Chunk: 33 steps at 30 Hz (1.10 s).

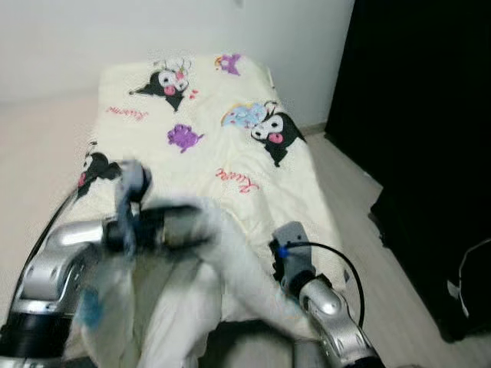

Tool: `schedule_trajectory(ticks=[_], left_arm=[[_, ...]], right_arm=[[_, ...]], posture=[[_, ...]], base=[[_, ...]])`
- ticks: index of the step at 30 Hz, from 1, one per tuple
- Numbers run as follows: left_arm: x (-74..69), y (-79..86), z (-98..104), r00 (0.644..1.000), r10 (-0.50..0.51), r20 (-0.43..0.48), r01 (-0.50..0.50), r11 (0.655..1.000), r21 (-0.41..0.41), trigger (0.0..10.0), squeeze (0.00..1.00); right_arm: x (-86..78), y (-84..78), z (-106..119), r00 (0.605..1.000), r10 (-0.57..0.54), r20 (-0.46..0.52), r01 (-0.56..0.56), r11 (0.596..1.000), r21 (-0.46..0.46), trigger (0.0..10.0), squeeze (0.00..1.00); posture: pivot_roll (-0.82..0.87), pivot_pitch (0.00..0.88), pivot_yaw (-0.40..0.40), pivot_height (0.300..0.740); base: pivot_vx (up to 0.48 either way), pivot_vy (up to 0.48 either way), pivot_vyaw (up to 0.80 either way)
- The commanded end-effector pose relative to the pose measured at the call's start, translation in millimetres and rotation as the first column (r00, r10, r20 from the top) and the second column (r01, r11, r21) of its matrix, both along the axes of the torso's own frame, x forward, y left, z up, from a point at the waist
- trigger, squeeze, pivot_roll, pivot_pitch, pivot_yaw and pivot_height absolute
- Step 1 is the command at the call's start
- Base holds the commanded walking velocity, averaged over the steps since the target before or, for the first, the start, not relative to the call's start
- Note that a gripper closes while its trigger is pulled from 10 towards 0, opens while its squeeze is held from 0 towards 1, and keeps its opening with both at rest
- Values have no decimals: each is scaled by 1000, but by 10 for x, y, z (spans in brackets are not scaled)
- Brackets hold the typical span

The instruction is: Clean up the room

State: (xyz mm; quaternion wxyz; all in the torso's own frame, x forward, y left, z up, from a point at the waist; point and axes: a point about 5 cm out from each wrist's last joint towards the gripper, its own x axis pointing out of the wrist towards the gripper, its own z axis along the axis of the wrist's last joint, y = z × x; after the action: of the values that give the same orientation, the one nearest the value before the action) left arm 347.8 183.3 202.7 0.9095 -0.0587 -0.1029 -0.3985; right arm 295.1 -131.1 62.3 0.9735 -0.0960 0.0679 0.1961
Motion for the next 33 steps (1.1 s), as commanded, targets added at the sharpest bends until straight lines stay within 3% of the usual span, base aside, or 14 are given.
schedule_trajectory(ticks=[1, 3, 7, 16, 18, 19, 21, 22, 24, 25, 28, 30, 32, 33], left_arm=[[154, 298, -313, 967, 247, -53, -248, 969, -3, 10000, 0], [246, 186, -423, 955, 288, -67, -291, 956, -35, 10000, 0], [107, 315, -394, 858, 458, -232, -484, 873, -65, 10000, 0], [285, 504, -398, 768, 559, -313, -625, 761, -176, 10000, 0], [289, 660, -312, 694, 663, -280, -714, 684, -148, 10000, 0], [289, 660, -312, 694, 663, -280, -714, 684, -148, 10000, 0], [237, 917, -188, 536, 825, -178, -837, 547, 15, 10000, 0], [237, 917, -188, 536, 825, -178, -837, 547, 15, 10000, 0], [182, 1047, -122, 443, 896, -13, -879, 438, 190, 10000, 0], [182, 1047, -122, 443, 896, -13, -879, 438, 190, 10000, 0], [93, 1116, -247, 455, 783, 424, -812, 170, 558, 10000, 0], [93, 1116, -247, 455, 783, 424, -812, 170, 558, 10000, 0], [26, 1100, -439, 585, 543, 603, -712, -11, 702, 10000, 0], [-51, 1095, -658, 689, 488, 535, -606, -16, 795, 10000, 0]], right_arm=[[-21, 87, -15, 1000, 23, -9, -22, 1000, 20, 10000, 0], [-18, 82, -11, 1000, 24, -8, -24, 1000, 19, 10000, 0], [-12, 69, -12, 1000, 24, -7, -24, 1000, 17, 10000, 0], [-34, 55, -25, 1000, 18, -9, -18, 1000, 17, 10000, 0], [-41, 50, -32, 1000, 17, -11, -17, 1000, 16, 10000, 0], [-41, 50, -32, 1000, 17, -11, -17, 1000, 16, 10000, 0], [-46, 38, -37, 1000, 16, -13, -16, 1000, 13, 10000, 0], [-46, 38, -37, 1000, 16, -13, -16, 1000, 13, 10000, 0], [-44, 29, -42, 1000, 16, -15, -16, 1000, 10, 10000, 0], [-44, 29, -42, 1000, 16, -15, -16, 1000, 10, 10000, 0], [-24, 42, -39, 1000, 24, -16, -24, 1000, 6, 10000, 0], [-24, 42, -39, 1000, 24, -16, -24, 1000, 6, 10000, 0], [-14, 51, -30, 1000, 26, -14, -26, 1000, 7, 10000, 0], [-12, 53, -27, 1000, 26, -13, -26, 1000, 8, 10000, 0]], posture=[[-176, 161, 43, 500], [-176, 161, 41, 500], [-179, 161, 42, 500], [-189, 163, 43, 500], [-192, 163, 42, 500], [-192, 163, 42, 500], [-186, 162, 38, 500], [-186, 162, 38, 500], [-173, 160, 32, 500], [-173, 160, 32, 500], [-168, 158, 34, 500], [-168, 158, 34, 500], [-166, 160, 37, 500], [-160, 163, 37, 500]], base=[[0, 0, 0], [0, 0, 0], [0, 0, 0], [0, 0, 0], [0, 0, 0], [0, 0, 0], [0, 0, 0], [0, 0, 0], [0, 0, 0], [0, 0, 0], [0, 0, 0], [0, 0, 0], [0, 0, 0], [0, 0, 0]])
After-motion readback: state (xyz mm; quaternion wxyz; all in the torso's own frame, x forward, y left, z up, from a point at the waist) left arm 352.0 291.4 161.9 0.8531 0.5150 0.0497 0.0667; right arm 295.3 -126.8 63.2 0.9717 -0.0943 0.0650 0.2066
